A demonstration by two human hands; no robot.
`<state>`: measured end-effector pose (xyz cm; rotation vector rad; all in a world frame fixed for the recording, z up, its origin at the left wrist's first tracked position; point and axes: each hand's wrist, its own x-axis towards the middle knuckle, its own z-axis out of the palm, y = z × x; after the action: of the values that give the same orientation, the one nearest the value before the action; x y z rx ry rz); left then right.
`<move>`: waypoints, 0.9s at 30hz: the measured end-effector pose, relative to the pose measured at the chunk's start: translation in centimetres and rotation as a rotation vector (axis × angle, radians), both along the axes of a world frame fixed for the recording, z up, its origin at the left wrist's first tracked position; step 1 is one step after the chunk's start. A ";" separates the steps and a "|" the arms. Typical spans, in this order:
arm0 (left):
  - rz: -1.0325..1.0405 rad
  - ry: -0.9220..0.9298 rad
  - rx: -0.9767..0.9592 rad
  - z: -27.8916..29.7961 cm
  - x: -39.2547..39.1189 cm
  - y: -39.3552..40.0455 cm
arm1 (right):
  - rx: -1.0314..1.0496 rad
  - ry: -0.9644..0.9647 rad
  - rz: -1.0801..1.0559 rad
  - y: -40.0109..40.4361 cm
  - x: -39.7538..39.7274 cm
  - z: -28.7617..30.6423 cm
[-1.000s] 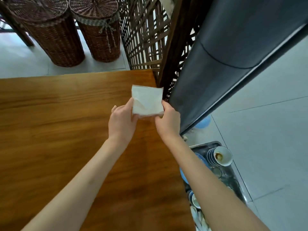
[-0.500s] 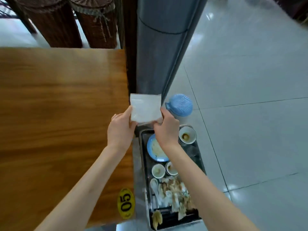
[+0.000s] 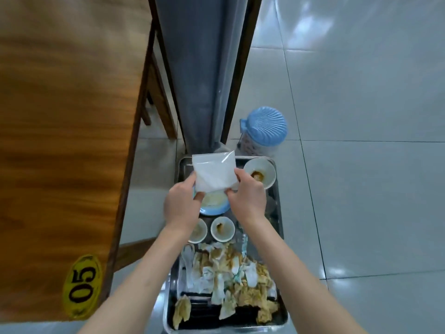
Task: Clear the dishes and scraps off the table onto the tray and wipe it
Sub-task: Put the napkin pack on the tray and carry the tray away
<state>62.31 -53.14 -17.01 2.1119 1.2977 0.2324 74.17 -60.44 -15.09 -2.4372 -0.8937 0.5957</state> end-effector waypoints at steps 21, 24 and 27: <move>-0.069 0.204 0.001 -12.8 0.7 1.1 | -0.149 0.138 0.010 0.7 0.7 -13.3; -0.045 0.180 -0.006 -11.6 0.3 0.7 | -0.139 0.124 -0.009 0.5 0.5 -11.9; -0.017 0.169 -0.011 -9.4 -0.3 0.2 | -0.122 0.118 -0.017 -0.1 0.0 -9.6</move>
<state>62.00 -52.93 -26.45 2.1705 1.3735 0.0400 74.19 -60.58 -24.65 -2.4852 -0.8091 0.8004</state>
